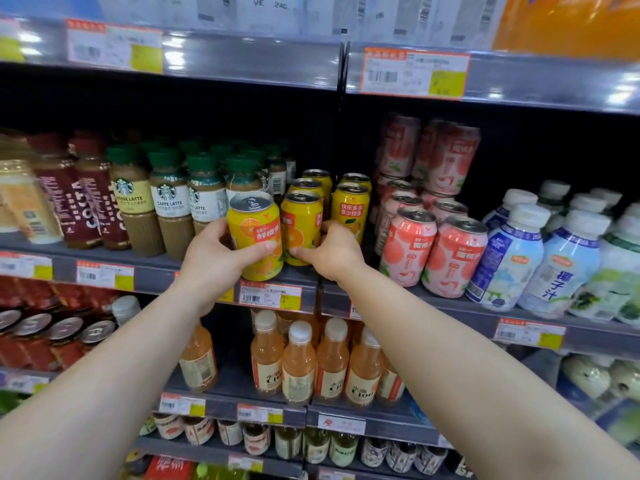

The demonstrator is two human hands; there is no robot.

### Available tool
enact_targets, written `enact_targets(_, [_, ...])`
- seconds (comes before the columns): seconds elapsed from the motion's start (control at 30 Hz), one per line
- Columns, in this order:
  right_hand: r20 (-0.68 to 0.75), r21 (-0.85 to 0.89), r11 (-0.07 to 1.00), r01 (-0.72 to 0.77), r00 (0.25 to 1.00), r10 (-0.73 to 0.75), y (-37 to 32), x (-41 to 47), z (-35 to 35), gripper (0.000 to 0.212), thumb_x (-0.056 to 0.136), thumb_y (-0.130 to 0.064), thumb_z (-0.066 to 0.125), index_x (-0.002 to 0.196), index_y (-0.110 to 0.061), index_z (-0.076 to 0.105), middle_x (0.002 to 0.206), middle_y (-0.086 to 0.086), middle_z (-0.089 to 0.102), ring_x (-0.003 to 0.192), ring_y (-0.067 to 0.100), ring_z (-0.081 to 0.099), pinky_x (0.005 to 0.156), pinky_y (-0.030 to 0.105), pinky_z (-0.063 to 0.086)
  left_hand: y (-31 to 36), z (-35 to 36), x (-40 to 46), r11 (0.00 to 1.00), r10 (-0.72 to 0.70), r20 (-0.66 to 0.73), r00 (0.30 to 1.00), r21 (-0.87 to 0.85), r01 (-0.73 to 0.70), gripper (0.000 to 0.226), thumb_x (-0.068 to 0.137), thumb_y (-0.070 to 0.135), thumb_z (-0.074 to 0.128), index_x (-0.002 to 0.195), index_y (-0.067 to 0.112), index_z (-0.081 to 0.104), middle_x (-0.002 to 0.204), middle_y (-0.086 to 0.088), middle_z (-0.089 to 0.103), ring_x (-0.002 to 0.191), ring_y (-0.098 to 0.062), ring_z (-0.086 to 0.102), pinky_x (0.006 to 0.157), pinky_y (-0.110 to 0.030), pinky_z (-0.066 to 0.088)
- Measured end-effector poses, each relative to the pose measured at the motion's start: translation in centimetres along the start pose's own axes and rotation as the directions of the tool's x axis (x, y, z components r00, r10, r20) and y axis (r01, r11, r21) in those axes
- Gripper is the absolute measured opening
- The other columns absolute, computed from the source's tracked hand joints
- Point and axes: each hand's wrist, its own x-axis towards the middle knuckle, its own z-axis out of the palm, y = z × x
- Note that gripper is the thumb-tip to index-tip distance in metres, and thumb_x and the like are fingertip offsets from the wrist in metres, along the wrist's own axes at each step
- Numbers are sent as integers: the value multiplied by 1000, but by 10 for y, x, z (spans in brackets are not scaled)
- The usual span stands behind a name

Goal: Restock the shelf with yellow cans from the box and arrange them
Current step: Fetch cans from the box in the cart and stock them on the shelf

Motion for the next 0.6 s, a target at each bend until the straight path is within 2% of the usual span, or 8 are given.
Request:
enact_targets(0.27, [1, -44, 999, -32, 999, 32, -4, -1, 1, 65, 73, -50, 79, 123, -17, 54, 120, 4, 64, 109, 27, 61, 92, 45, 52, 2, -1, -5, 1000, -5, -7, 1000, -26, 5, 48, 71, 34, 81, 112, 30, 57, 100, 15, 65, 94, -5, 61, 73, -25, 50])
enact_targets(0.37, [12, -50, 997, -50, 999, 51, -8, -4, 0, 64, 73, -50, 79, 123, -18, 54, 121, 3, 64, 110, 27, 60, 92, 44, 52, 3, 1, -9, 1000, -5, -2, 1000, -21, 4, 51, 69, 35, 81, 113, 31, 57, 103, 13, 66, 96, -8, 63, 81, -33, 53])
enact_targets(0.43, [23, -26, 999, -47, 999, 48, -10, -9, -5, 63, 75, -45, 79, 126, -18, 53, 124, 3, 63, 113, 26, 60, 93, 42, 52, 4, 1, -11, 1000, -1, 4, 1000, -14, 1, 50, 69, 36, 81, 113, 31, 57, 104, 13, 65, 97, -8, 62, 85, -36, 53])
enact_targets(0.53, [-30, 71, 997, 3, 1000, -1, -13, -29, -27, 55, 86, -24, 71, 136, -16, 49, 130, 4, 59, 116, 22, 57, 95, 36, 50, 9, 3, -14, 1000, 13, 29, 1000, -9, -12, 49, 69, 36, 81, 112, 31, 57, 105, 14, 65, 99, -8, 62, 84, -35, 53])
enact_targets(0.6, [41, 166, 986, 24, 999, -32, -12, -47, -43, 59, 86, -13, 67, 141, -19, 45, 134, 3, 57, 115, 18, 56, 97, 34, 50, 12, 7, -17, 1000, 26, 45, 999, -12, -25, 51, 69, 37, 81, 114, 28, 59, 106, 11, 67, 99, -9, 62, 80, -30, 53])
